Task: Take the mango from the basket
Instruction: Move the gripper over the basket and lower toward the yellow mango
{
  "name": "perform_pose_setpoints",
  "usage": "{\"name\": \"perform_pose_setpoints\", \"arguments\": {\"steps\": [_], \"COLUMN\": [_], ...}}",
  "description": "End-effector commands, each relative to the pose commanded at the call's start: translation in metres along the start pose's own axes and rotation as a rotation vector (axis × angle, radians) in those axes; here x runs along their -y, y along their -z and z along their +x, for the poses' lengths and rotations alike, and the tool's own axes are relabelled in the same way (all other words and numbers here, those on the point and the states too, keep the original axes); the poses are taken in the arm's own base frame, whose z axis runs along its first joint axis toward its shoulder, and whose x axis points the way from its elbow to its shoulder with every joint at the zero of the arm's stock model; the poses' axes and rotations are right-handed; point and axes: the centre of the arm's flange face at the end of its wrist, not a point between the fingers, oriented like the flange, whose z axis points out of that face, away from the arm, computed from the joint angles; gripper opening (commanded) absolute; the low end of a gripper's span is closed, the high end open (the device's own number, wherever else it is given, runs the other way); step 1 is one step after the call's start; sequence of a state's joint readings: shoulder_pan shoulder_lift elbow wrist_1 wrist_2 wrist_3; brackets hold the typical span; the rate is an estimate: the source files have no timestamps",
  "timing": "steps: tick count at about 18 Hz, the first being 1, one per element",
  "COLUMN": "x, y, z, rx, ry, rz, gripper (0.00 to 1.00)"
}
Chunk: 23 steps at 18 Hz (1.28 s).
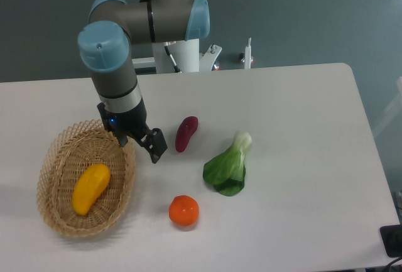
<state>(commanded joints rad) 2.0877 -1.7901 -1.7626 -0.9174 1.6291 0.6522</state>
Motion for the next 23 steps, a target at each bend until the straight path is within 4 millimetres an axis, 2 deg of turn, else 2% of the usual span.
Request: {"name": "perform_pose_setpoints", "arguments": {"steps": [8,11,16,19,20,23], "x": [0.000,0.005,0.030,0.043,0.049,0.056], "y": [-0.002,-0.009,-0.038,-0.063,-0.075,-0.093], "z": [0.002,0.010,0.054,0.075,0.094,0.113], "rx": [0.009,-0.003,-0.018,-0.027,-0.037,-0.049], "ry": [0.085,0.100,0.150,0.191,0.178,0.199], "rz": [-0.004,-0.008,0.002,0.008,-0.005,-0.017], "gripper": [1.00,1.00,1.00,1.00,1.00,1.00]}}
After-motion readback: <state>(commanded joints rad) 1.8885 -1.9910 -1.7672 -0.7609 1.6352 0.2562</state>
